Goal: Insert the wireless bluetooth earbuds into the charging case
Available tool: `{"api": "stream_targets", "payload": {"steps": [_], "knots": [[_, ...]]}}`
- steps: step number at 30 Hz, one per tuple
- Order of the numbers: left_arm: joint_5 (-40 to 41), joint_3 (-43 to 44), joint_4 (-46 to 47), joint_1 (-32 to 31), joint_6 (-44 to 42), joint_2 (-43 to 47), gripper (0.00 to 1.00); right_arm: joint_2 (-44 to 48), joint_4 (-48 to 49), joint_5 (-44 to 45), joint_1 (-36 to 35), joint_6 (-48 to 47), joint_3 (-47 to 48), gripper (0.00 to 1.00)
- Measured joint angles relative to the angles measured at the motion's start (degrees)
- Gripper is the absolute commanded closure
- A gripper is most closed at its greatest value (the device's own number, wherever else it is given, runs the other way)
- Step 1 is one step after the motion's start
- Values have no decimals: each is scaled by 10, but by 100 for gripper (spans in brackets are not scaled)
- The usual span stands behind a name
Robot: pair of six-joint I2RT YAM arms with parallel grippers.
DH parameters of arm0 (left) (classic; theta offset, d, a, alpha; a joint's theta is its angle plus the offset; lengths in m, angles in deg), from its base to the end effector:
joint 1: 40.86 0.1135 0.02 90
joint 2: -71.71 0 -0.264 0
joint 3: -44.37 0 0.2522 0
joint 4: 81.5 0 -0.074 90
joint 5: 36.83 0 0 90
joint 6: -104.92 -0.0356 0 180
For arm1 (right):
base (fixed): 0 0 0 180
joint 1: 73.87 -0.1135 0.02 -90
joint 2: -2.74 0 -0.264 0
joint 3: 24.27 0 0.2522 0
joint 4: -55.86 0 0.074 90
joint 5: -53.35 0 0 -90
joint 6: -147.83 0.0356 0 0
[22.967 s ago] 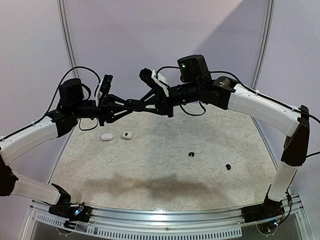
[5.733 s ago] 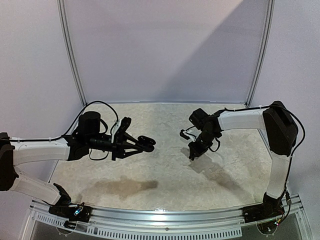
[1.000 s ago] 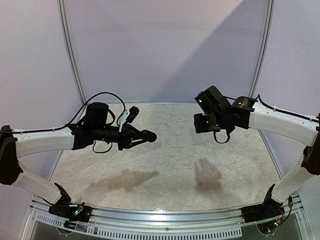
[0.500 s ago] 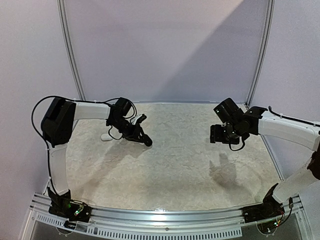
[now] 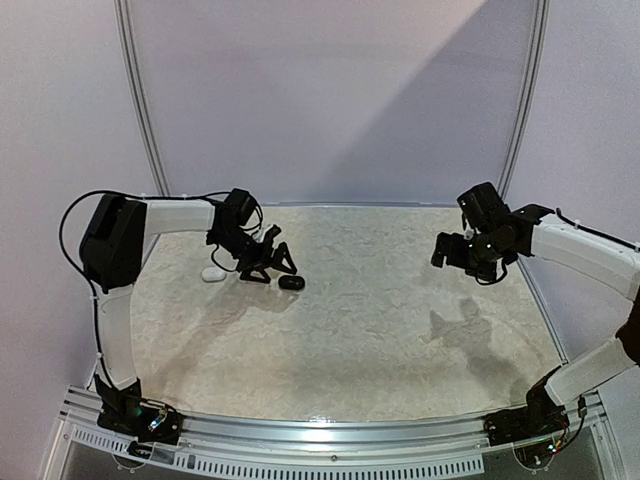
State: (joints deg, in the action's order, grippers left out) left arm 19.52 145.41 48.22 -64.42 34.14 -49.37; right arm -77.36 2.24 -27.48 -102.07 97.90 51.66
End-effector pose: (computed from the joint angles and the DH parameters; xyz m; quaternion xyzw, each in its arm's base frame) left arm 0.3845 -0.1892 0.1556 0.0851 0.9406 -0.3252 0.0483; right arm 0.2533 0.1294 0.2629 0.1211 0.9503 0.0916 0.2720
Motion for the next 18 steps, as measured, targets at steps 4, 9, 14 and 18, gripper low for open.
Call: {"api": "stream_targets", "payload": {"steps": [4,9,14,18], "knots": [[25,-1,-47,1,-28,70,1,0,42,-59,84,-21,0,1],[93,-35,-64,4,-113,227,1,3,141,-131,211,-43,-26,1],[215,-81,-54,59,-191,365,1,37,302,-103,308,-67,-156,1],[274,-146,-42,116,-230,418,1,47,387,-35,306,-117,-216,1]]}}
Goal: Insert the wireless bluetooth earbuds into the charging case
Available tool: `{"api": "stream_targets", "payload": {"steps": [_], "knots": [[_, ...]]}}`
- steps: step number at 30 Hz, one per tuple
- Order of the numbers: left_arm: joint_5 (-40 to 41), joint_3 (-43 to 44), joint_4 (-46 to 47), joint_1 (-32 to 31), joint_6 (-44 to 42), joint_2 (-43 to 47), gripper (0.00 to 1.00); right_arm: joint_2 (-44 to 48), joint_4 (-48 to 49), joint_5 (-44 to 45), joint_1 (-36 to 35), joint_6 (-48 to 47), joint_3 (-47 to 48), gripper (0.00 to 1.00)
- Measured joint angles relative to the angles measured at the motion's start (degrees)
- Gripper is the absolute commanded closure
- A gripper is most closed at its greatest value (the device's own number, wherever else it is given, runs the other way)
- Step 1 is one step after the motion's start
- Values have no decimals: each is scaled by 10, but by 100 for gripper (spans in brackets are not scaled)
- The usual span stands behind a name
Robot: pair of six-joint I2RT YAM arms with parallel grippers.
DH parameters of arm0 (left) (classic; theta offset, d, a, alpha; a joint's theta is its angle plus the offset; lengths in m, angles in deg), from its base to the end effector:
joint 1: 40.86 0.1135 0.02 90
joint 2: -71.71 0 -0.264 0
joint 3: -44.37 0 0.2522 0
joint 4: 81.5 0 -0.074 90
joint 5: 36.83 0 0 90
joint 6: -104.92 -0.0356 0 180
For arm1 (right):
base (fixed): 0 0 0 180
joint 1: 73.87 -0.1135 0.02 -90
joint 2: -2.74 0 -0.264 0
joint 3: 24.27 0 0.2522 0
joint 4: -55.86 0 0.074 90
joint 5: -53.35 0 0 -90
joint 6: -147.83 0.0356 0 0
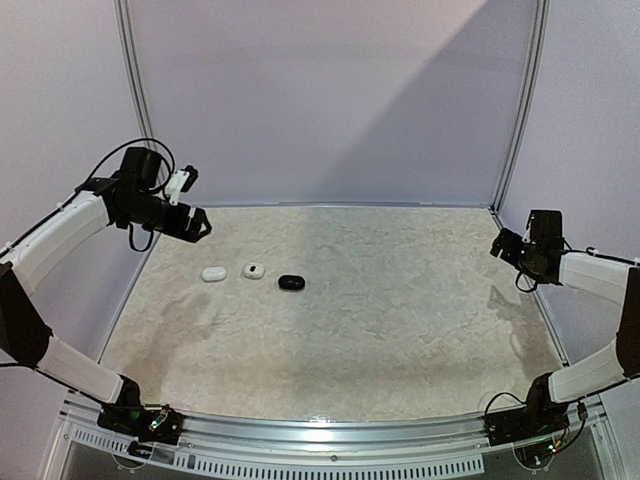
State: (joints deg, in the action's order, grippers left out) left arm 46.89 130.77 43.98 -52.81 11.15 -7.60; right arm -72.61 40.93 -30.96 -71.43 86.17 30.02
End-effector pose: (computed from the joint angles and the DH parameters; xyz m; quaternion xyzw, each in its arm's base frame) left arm 0.2881 -0.0650 0.3235 0.1469 0.9189 -0.0768 0.3579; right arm 0.2767 -0.0153 0.2140 0.2579 0.8520 0.0585 0.4519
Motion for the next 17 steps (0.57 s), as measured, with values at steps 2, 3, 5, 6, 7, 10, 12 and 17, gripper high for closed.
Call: {"api": "stream_targets", "payload": {"steps": [2,3,5,6,7,10,12,17], "knots": [[8,-39,3,24,-5,18,1,0,32,28,-1,-15,-14,1],[9,-64,7,39,-6,30,1,0,51,39,-1,-19,-20,1],[10,-109,10,68,-7,54,1,0,81,54,-1,-24,-32,1],[10,-132,19,84,-7,70,1,-1,94,59,-1,-25,-36,1],[9,-154,24,96,-8,88,1,-2,105,63,-1,-25,-38,1],[9,-215,46,119,-10,144,1,-8,132,67,-1,-23,-38,1],[7,-251,64,127,-12,179,1,-11,141,74,-1,-21,-38,1],[1,-321,93,132,-10,240,1,-14,156,91,-1,-21,-38,1]]}}
